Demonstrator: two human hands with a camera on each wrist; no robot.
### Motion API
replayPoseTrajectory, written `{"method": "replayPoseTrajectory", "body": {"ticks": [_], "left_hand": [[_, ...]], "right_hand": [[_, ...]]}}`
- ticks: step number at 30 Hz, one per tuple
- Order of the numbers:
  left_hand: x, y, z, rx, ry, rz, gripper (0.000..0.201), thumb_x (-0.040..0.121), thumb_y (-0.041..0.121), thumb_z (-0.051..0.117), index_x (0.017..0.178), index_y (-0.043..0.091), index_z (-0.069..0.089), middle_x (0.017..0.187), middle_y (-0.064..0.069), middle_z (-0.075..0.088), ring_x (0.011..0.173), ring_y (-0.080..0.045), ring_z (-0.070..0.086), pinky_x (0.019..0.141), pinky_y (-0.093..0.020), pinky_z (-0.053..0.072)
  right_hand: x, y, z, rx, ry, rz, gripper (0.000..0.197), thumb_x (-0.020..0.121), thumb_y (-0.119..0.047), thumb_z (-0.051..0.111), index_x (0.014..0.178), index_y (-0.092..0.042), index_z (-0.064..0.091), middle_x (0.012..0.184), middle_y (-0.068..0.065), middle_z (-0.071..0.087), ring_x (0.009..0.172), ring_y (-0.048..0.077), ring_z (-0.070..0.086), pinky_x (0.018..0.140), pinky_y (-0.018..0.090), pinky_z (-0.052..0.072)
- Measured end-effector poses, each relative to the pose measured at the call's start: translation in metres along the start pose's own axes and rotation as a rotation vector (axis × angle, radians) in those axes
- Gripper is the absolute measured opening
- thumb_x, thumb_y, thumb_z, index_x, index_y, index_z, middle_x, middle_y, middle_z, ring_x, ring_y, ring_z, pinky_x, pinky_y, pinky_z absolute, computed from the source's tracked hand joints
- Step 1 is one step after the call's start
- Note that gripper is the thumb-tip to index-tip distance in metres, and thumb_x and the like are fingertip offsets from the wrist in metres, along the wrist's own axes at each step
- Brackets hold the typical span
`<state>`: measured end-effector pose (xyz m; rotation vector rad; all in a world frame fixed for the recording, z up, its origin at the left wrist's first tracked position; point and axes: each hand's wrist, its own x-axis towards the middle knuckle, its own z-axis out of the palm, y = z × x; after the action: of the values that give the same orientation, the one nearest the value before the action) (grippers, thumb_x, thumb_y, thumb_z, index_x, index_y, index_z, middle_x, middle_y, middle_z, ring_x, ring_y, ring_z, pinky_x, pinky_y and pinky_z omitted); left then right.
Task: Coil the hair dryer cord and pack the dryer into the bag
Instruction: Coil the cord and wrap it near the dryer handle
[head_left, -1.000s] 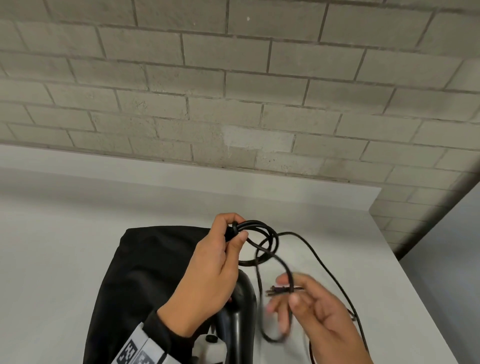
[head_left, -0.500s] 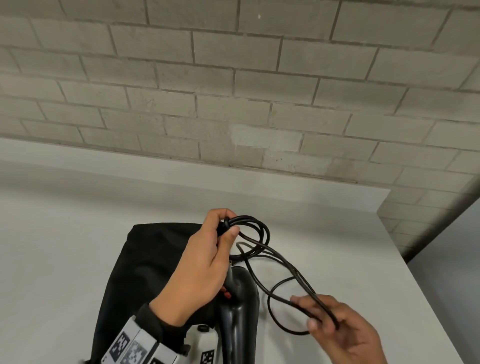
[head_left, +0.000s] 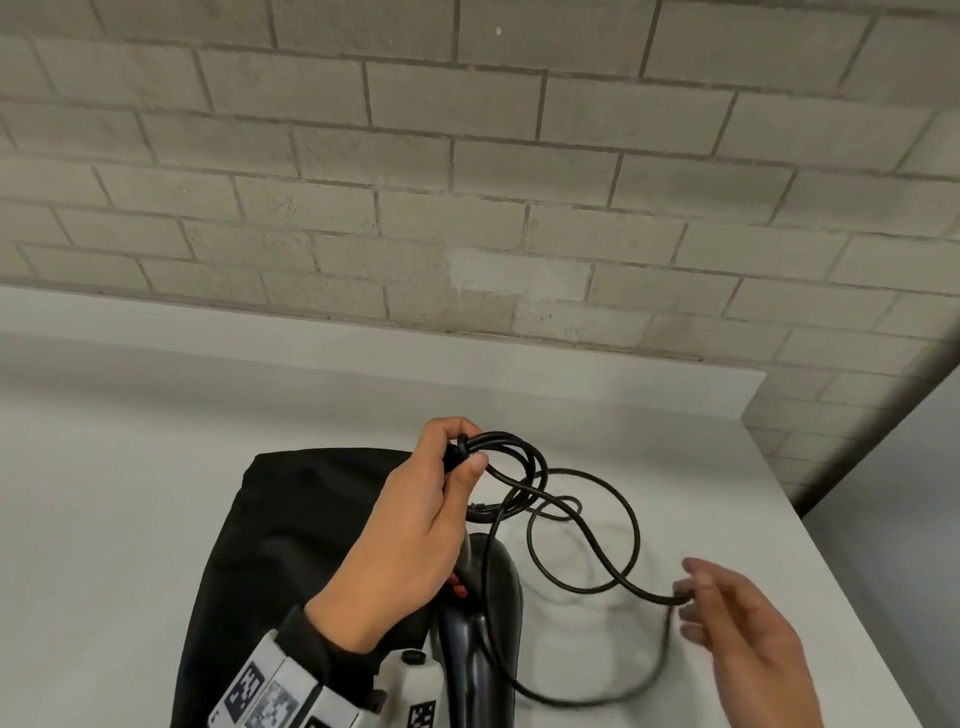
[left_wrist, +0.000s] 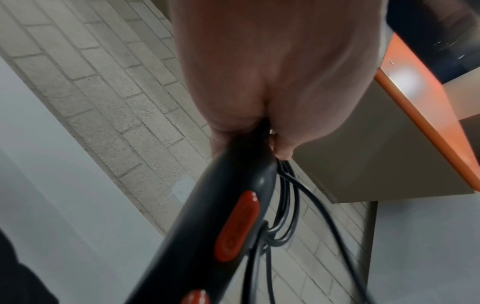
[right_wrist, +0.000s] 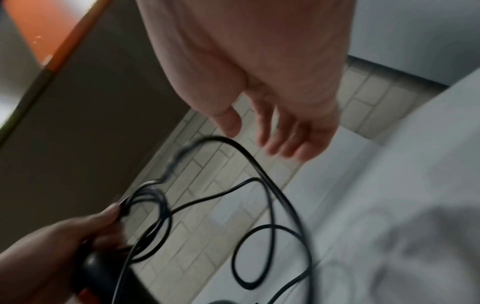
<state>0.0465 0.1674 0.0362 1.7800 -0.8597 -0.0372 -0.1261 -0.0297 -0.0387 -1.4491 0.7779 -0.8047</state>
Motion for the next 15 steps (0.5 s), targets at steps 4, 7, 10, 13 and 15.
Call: {"method": "replayPoseTrajectory", "body": {"ticks": [4,7,10,13,15], "left_hand": [[0.0,0.003,0.003,0.005,-0.023,-0.003,0.007,0.103,0.032,0.044,0.108,0.031,0.048,0.054,0.007,0.038,0.047,-0.006,0.032,0.047,-0.016,0.029],[0.0,0.006,0.005,0.006,-0.021,-0.007,0.006,0.103,0.03,0.044,0.108,0.03,0.048,0.053,0.008,0.038,0.046,-0.007,0.033,0.047,-0.014,0.031],[0.0,0.01,0.008,-0.001,-0.035,-0.002,0.006,0.103,0.029,0.044,0.108,0.029,0.047,0.055,0.007,0.039,0.046,-0.008,0.035,0.044,-0.012,0.033],[-0.003,0.014,0.011,-0.001,-0.062,0.012,0.006,0.103,0.028,0.045,0.108,0.031,0.047,0.056,0.009,0.042,0.048,-0.006,0.038,0.047,-0.014,0.034],[-0.005,0.015,0.013,0.002,-0.075,0.02,0.006,0.104,0.028,0.044,0.108,0.032,0.046,0.057,0.009,0.043,0.049,-0.005,0.038,0.05,-0.015,0.033]], "right_hand": [[-0.022,-0.017,0.037,-0.143,0.215,-0.344,0.017,0.081,-0.023,0.072,0.087,-0.035,0.061,0.084,-0.003,0.066,0.071,0.012,0.058,0.066,0.008,0.043],[-0.049,-0.037,0.069,-0.128,0.022,-0.534,0.009,0.075,-0.038,0.064,0.074,-0.03,0.065,0.065,-0.006,0.061,0.057,0.01,0.054,0.058,0.008,0.041],[-0.05,-0.039,0.093,-0.276,-0.223,-0.444,0.018,0.082,-0.048,0.059,0.078,-0.033,0.068,0.076,-0.015,0.067,0.068,0.005,0.062,0.058,0.011,0.047],[-0.037,-0.036,0.105,-0.317,-0.451,-0.284,0.02,0.09,-0.038,0.059,0.075,-0.028,0.067,0.073,-0.005,0.068,0.061,0.005,0.059,0.057,0.021,0.046],[-0.034,-0.03,0.104,-0.308,-0.498,-0.28,0.025,0.093,-0.028,0.059,0.069,-0.022,0.064,0.064,0.004,0.062,0.054,0.01,0.051,0.054,0.023,0.041]]}}
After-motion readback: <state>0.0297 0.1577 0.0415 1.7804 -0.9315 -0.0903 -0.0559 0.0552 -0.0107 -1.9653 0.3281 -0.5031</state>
